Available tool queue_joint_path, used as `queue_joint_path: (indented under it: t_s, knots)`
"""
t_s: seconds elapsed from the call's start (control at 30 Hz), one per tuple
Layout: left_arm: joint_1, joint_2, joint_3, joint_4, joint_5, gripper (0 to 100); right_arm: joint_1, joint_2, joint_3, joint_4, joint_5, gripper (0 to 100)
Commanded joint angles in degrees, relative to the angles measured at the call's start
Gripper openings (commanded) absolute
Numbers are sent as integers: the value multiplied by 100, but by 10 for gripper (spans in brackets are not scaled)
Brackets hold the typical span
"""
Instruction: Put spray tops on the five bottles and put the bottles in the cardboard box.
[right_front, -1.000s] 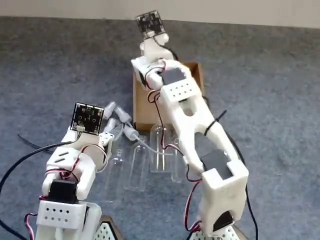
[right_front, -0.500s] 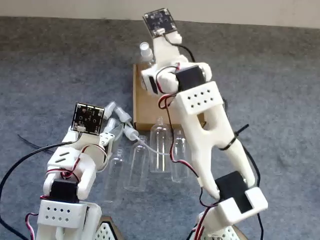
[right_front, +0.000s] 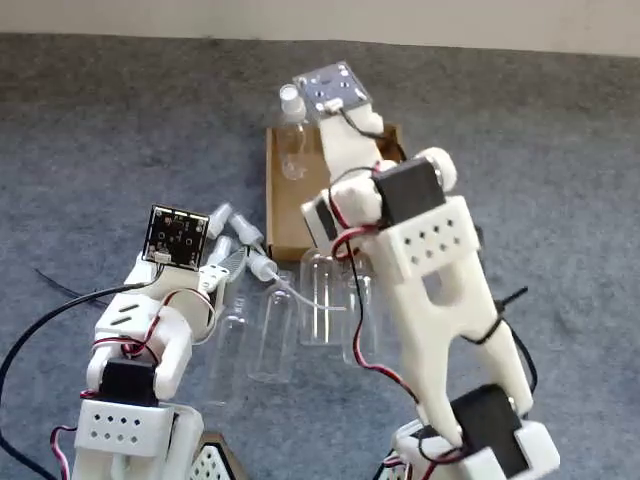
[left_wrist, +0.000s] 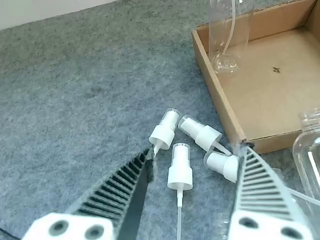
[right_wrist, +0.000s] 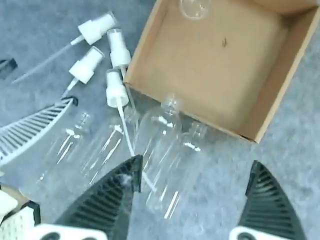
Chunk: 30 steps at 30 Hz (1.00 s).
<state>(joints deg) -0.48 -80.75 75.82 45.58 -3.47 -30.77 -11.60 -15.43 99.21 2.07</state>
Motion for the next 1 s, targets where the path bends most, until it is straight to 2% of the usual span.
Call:
queue_joint_path:
  t_s: [0.0, 0.23, 0.4, 0.57, 0.97]
  knots:
    - [-84, -22, -22, -158, -18, 245, -22, -681, 963, -22, -44, 270]
    - [-84, -22, -22, -158, -18, 245, 22, -2466, 4092, -1473, -62, 270]
    - [-84, -22, -22, -158, -18, 245, 251, -3116, 5719, -2633, -88, 270]
    - [-75, -22, -22, -158, -18, 245, 602, -3116, 6492, -3327, -88, 270]
    - [-66, -22, -22, -158, -18, 245, 576, -3108, 7459, -4523, -422, 270]
